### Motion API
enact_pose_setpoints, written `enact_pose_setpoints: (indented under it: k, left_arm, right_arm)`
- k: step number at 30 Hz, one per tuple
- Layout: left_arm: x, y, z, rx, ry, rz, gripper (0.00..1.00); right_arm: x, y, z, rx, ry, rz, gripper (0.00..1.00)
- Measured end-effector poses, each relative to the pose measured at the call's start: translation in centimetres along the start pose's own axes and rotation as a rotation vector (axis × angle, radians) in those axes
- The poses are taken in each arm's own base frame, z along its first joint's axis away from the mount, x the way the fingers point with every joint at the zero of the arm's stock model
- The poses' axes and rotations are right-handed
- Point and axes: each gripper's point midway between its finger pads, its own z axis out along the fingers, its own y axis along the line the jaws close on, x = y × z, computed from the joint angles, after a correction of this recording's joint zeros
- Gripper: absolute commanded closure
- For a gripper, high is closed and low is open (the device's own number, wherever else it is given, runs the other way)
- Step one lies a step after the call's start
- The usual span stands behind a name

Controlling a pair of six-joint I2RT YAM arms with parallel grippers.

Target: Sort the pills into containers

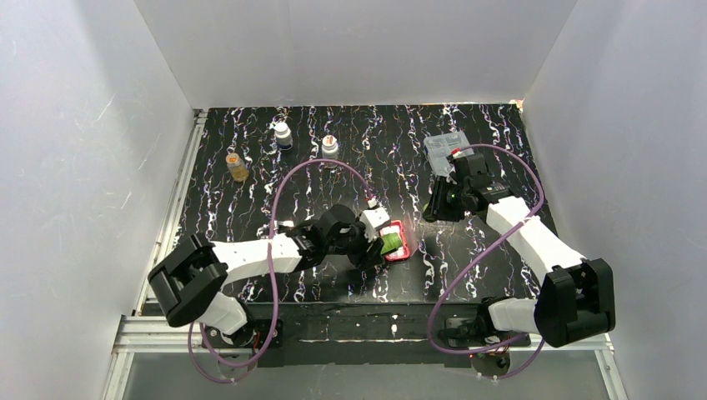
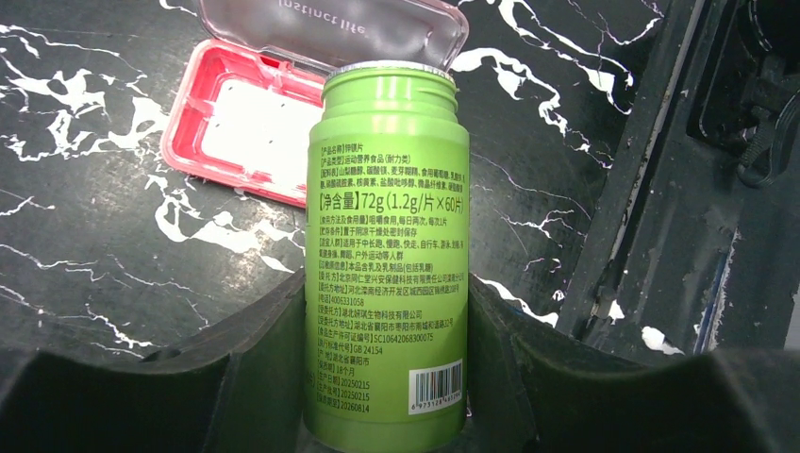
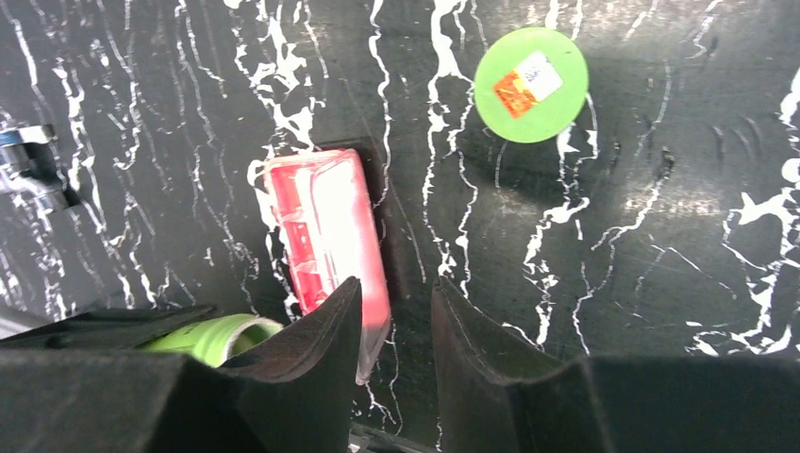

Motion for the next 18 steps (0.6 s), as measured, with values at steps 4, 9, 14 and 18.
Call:
enact_pose_setpoints:
  k: [4,9,14,18]
  left_arm:
    - [-0.1,0.0,0.7,0.013,0.033,0.005,1.0]
    - [0.3,-0.1,1.0,0.024,0.075,0.006,1.0]
    - [0.4,0.0,1.5,0.029,0.105,-0.001,1.0]
    - [0.9,0.0,1.8,0.033,0.139,-0.011,1.0]
  right_arm:
    - [-0.1,0.6,0.2,-0.048,-0.001,0.009,0.62]
    - [1.1,0.2,0.8,-0.069,0.038,0.033,0.65]
    - [1.5,0.6,1.5,-0.095,0.07,0.038,0.66]
    - [1.7,0.7,1.9,-0.105,0.089,0.042,0.67]
